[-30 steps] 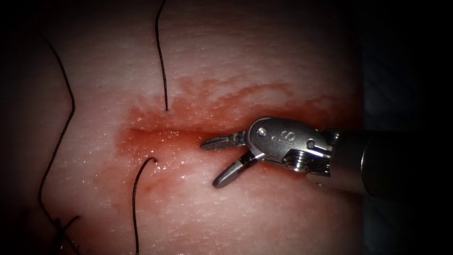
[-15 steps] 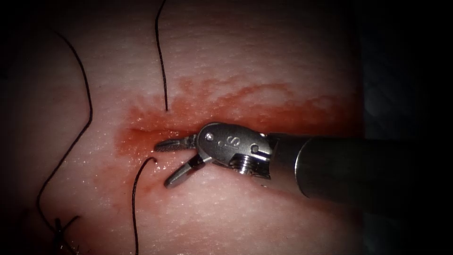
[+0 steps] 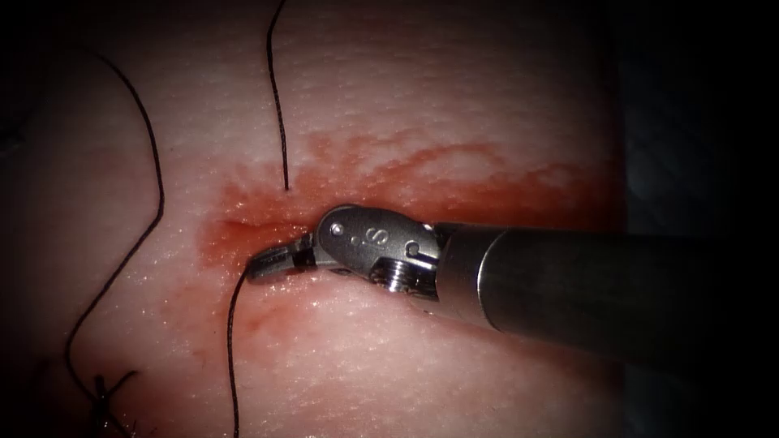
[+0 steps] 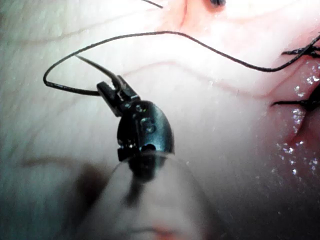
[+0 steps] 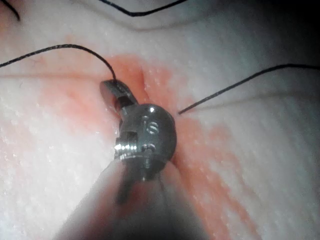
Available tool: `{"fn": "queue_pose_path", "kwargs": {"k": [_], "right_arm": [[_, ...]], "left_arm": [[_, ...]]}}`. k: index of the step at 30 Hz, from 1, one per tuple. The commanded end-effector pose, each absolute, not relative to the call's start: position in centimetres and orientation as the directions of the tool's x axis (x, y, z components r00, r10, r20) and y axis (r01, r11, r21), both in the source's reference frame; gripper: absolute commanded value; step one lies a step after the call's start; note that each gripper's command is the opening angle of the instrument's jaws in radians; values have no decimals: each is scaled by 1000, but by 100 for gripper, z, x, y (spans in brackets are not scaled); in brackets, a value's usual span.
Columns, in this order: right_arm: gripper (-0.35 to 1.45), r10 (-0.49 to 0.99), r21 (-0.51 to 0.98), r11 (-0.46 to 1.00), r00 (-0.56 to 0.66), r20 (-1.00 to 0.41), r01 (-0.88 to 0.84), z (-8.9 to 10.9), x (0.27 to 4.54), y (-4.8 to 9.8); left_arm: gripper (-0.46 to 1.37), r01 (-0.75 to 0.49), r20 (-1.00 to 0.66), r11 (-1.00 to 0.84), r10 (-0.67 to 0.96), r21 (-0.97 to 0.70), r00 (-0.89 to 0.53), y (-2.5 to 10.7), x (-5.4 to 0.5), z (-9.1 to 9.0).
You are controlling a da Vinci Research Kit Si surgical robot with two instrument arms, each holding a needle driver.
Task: Wound Closure
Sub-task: Grasp the suture with the right hand and pull it through until only a short end remains.
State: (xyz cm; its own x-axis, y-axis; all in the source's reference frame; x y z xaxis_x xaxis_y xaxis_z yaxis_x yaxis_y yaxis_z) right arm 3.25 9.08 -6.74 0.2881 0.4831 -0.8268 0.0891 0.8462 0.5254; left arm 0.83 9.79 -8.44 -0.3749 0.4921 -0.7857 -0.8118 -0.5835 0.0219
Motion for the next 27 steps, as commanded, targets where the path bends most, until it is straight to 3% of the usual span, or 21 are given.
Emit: {"fn": "queue_pose_path", "kwargs": {"k": [1, 27], "right_arm": [[-35, 480, 524, 847, 293, -827, 91, -674, 326, 907], [-35, 448, 596, 750, 441, -778, 288, -791, 313, 821]], "left_arm": [[-35, -807, -785, -590, 493, 15, -375, 979, 82, -844], [-35, -797, -784, -603, 488, 16, -385, 1010, 74, -832]]}}
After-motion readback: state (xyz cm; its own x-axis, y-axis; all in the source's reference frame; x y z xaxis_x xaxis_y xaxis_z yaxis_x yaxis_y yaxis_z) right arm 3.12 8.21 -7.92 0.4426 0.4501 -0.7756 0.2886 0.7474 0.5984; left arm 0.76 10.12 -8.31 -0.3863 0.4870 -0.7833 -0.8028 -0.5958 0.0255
